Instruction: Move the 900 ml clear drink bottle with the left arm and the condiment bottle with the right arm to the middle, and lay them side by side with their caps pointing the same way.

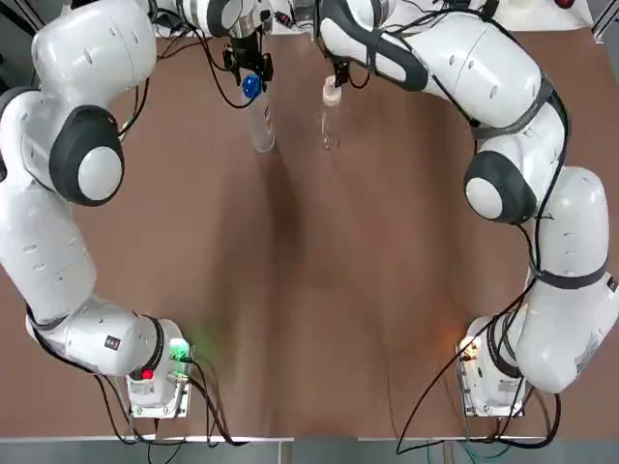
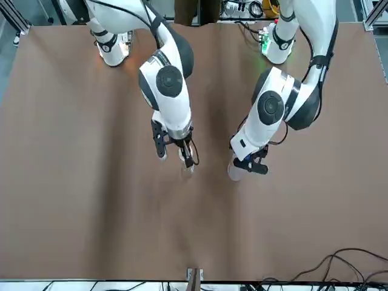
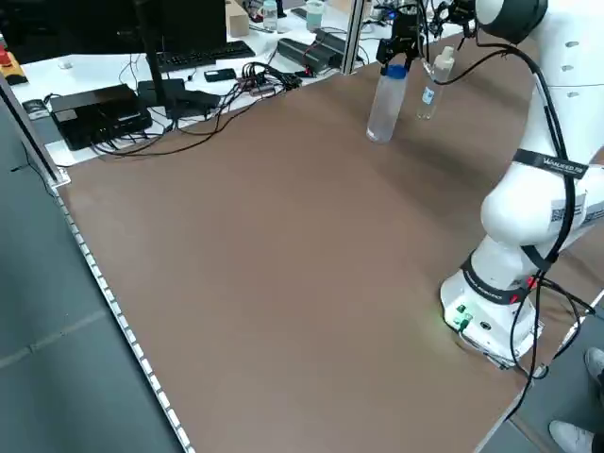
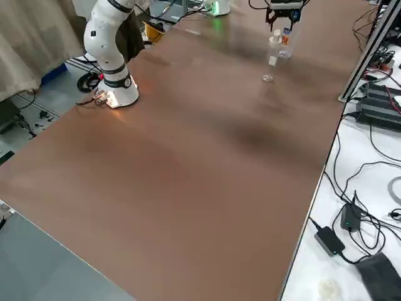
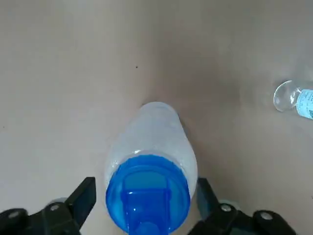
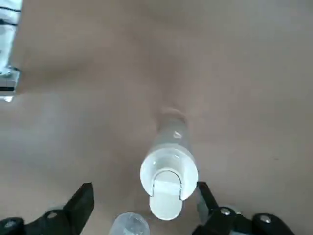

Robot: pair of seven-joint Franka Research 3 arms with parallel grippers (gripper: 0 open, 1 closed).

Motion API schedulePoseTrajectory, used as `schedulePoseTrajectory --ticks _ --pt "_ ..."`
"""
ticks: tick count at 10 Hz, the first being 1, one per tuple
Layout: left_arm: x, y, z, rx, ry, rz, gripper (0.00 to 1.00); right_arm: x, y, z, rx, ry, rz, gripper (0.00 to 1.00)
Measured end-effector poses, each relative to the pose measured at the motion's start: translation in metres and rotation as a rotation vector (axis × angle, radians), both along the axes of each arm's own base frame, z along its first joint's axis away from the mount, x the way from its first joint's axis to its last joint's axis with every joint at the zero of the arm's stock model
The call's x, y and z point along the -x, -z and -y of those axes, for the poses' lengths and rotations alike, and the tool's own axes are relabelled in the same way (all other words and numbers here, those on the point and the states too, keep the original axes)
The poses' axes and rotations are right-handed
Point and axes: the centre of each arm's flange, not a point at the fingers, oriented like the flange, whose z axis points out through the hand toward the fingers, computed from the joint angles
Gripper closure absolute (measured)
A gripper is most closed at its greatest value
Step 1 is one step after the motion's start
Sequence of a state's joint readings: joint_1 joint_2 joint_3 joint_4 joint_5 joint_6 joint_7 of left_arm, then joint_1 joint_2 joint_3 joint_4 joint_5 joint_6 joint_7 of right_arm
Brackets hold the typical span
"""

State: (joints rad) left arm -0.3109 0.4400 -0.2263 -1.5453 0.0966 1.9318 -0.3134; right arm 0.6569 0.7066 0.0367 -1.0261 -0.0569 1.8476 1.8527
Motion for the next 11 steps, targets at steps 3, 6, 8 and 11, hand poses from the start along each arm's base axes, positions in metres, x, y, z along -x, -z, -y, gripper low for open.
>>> schedulePoseTrajectory --ticks 3,6,8,11 --pt "-0.001 -0.003 -0.001 0.003 -0.003 0.005 0.33 0.011 -0.035 0.012 0.060 -0.307 -0.015 0.06" --pt "-0.005 -0.008 -0.004 0.010 -0.056 0.013 0.33 0.030 -0.052 0.002 0.089 -0.656 -0.010 0.06" --pt "-0.011 -0.025 -0.005 0.022 -0.233 0.036 0.33 0.039 -0.052 -0.009 0.107 -0.890 -0.002 0.06" --pt "-0.011 -0.047 -0.008 0.014 -0.573 0.041 0.33 0.046 -0.051 -0.017 0.162 -1.252 0.016 0.06"
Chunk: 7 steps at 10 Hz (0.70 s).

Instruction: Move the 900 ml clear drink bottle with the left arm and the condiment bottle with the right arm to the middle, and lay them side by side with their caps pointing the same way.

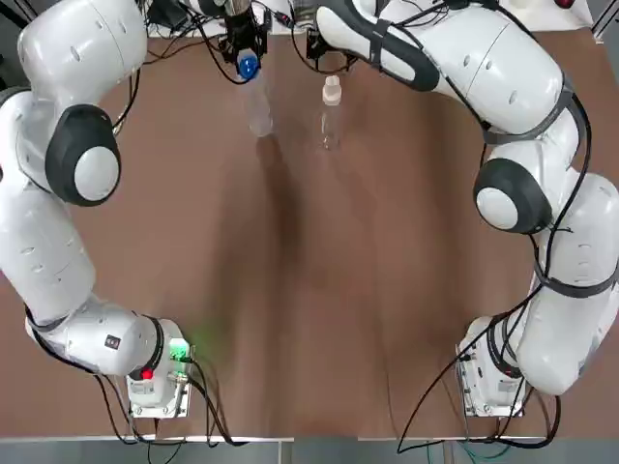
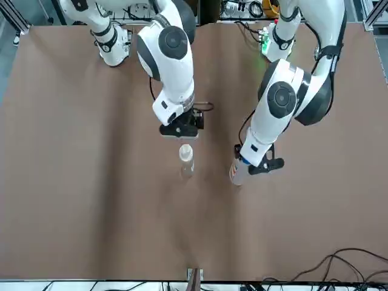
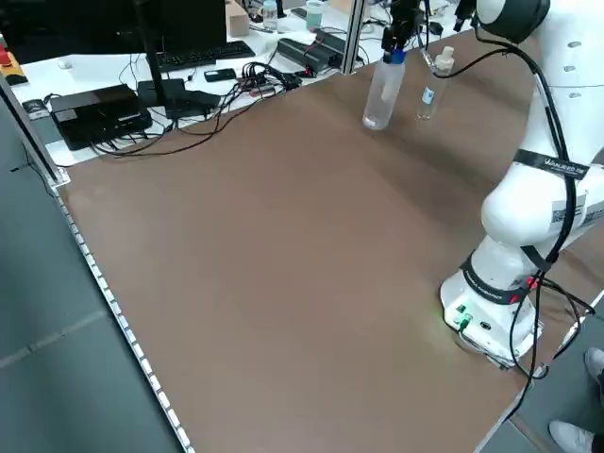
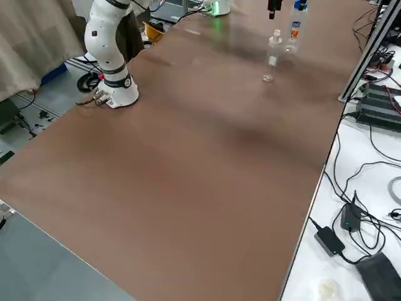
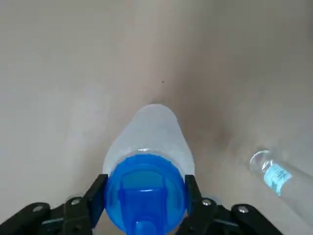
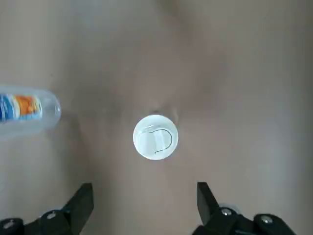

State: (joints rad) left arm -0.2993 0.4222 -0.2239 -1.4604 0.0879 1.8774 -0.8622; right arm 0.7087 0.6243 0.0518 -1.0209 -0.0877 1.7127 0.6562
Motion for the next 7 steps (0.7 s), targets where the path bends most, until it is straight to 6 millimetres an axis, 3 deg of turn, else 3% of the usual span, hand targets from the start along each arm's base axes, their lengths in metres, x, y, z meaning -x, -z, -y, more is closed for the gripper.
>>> schedulePoseTrajectory --ticks 5,7 --pt "-0.004 0.011 0.002 0.009 -0.675 -0.010 0.33 -0.002 0.004 -0.002 0.052 -0.517 0.022 0.06" --pt "-0.012 0.012 0.007 0.065 -0.877 0.015 0.33 -0.006 0.018 -0.006 0.062 -0.736 0.050 0.06"
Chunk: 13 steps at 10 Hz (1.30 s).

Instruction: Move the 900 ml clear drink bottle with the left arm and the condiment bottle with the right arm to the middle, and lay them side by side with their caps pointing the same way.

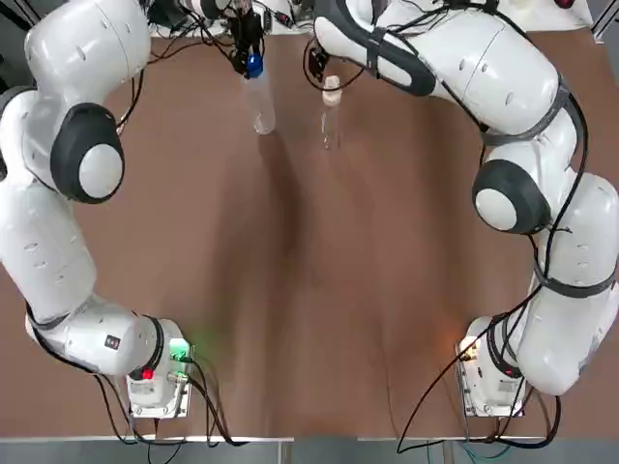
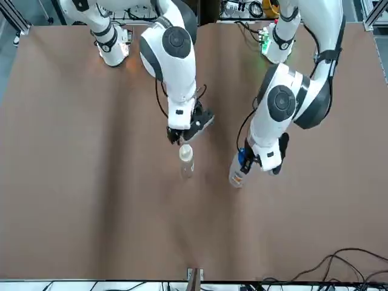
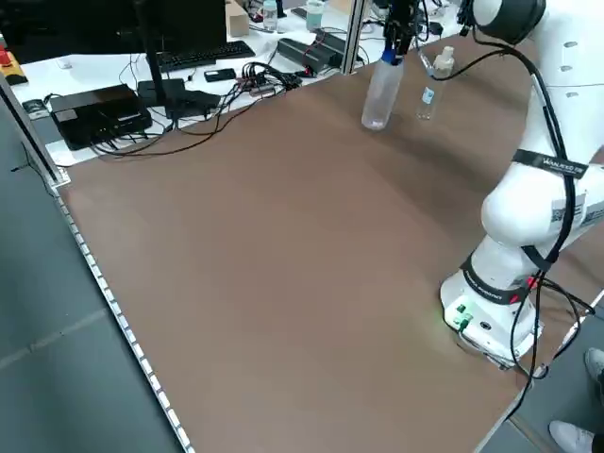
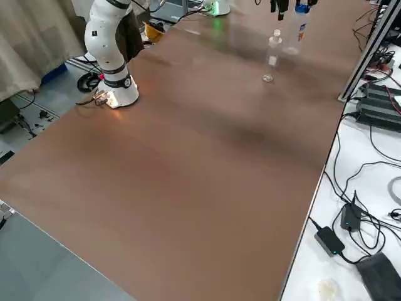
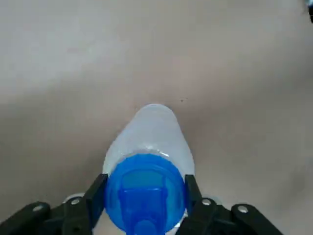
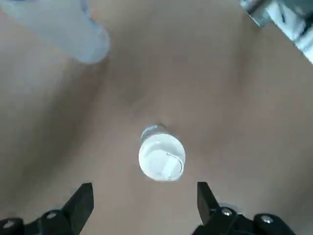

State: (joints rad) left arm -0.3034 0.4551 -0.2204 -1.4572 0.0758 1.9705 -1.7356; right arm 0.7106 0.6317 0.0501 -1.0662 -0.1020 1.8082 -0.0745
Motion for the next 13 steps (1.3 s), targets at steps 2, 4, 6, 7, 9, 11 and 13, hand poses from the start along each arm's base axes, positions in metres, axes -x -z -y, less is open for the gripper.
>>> schedulePoseTrajectory --ticks 2,4,6,7,9,11,13 --pt "-0.006 -0.004 0.008 0.034 -0.114 0.028 0.33 -0.003 0.021 -0.001 0.022 -0.183 0.007 0.06" --pt "-0.005 -0.004 0.018 0.042 -0.134 0.027 0.33 -0.004 0.022 0.000 0.044 -0.354 0.012 0.06" --pt "0.005 0.006 0.039 0.040 -0.122 0.013 0.33 -0.005 0.022 0.002 0.067 -0.518 0.017 0.06" --pt "0.007 0.009 0.044 0.039 -0.123 0.010 0.33 -0.007 0.022 0.004 0.076 -0.577 0.019 0.06" --pt "0.007 0.010 0.044 0.038 -0.128 0.008 0.33 -0.011 0.026 0.010 0.094 -0.661 0.012 0.06" --pt "0.006 0.012 0.043 0.037 -0.130 0.006 0.33 -0.015 0.036 0.013 0.106 -0.699 -0.003 0.07" --pt "0.005 0.013 0.042 0.037 -0.135 0.005 0.33 -0.017 0.054 0.012 0.115 -0.713 -0.025 0.08"
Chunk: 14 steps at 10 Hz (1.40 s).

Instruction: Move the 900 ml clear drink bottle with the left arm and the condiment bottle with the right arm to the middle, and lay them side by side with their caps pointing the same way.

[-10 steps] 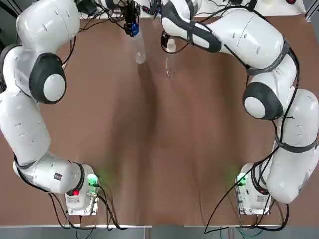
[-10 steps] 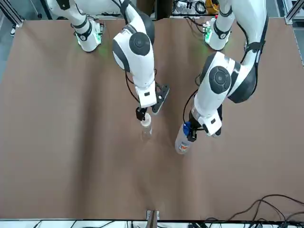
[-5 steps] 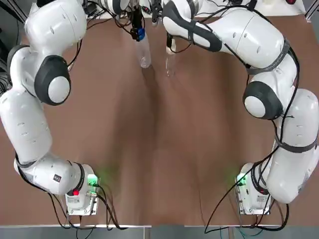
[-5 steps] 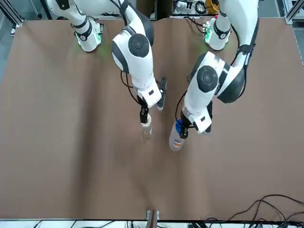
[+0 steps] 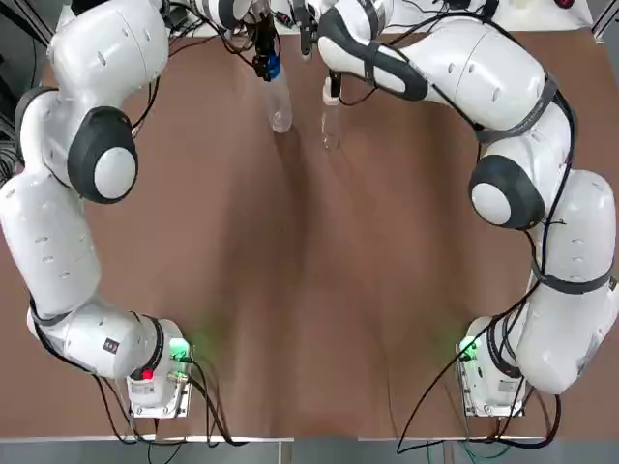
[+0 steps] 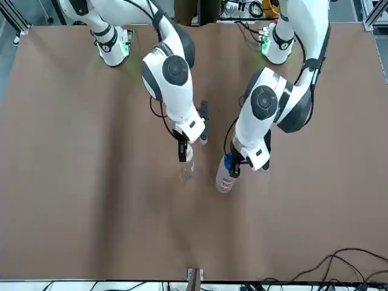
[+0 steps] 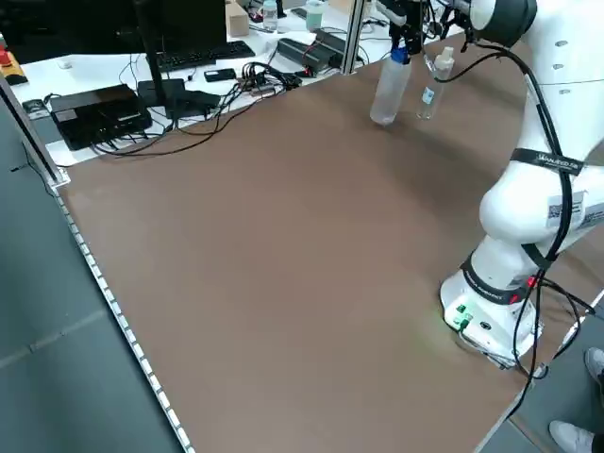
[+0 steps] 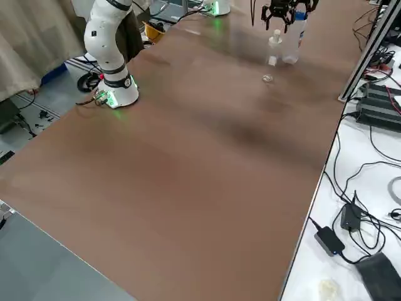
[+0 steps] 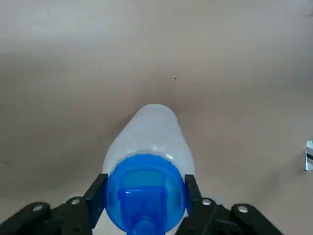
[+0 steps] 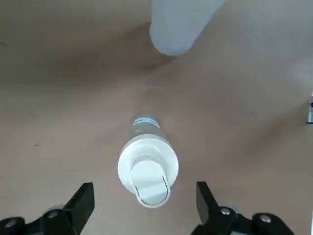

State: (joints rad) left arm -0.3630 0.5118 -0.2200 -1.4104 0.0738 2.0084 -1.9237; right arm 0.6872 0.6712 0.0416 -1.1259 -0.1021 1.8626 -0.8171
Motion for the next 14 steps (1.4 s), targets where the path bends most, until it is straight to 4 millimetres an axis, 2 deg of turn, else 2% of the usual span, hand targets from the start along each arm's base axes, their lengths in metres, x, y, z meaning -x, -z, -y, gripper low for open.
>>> schedulePoseTrajectory --ticks 4,6,8,9,10,11,12,13,14 --pt "-0.002 0.008 0.000 -0.003 -0.011 -0.011 0.33 -0.001 0.010 -0.001 0.009 -0.038 -0.008 0.12" --pt "-0.004 0.010 0.000 -0.001 -0.012 -0.011 0.30 -0.002 0.013 -0.002 0.009 -0.042 -0.008 0.15" --pt "-0.007 0.010 0.000 0.003 -0.015 -0.009 0.16 -0.002 0.019 -0.004 0.009 -0.045 -0.010 0.19" --pt "-0.008 0.010 0.000 0.004 -0.016 -0.008 0.12 -0.002 0.021 -0.004 0.010 -0.045 -0.011 0.25" --pt "-0.009 0.008 -0.001 0.005 -0.018 -0.005 0.00 -0.002 0.021 -0.004 0.010 -0.045 -0.011 0.28" --pt "-0.011 0.005 -0.002 0.009 -0.022 0.000 0.00 -0.002 0.021 -0.004 0.010 -0.046 -0.011 0.38" --pt "-0.015 -0.002 -0.007 0.014 -0.027 0.011 0.00 -0.002 0.021 -0.004 0.010 -0.046 -0.012 0.58" --pt "-0.017 -0.014 -0.013 0.017 -0.027 0.023 0.00 0.000 0.020 -0.006 0.012 -0.048 -0.018 0.65" --pt "-0.015 -0.031 -0.022 0.005 -0.001 0.022 0.00 0.000 0.019 -0.006 0.014 -0.049 -0.020 0.66"
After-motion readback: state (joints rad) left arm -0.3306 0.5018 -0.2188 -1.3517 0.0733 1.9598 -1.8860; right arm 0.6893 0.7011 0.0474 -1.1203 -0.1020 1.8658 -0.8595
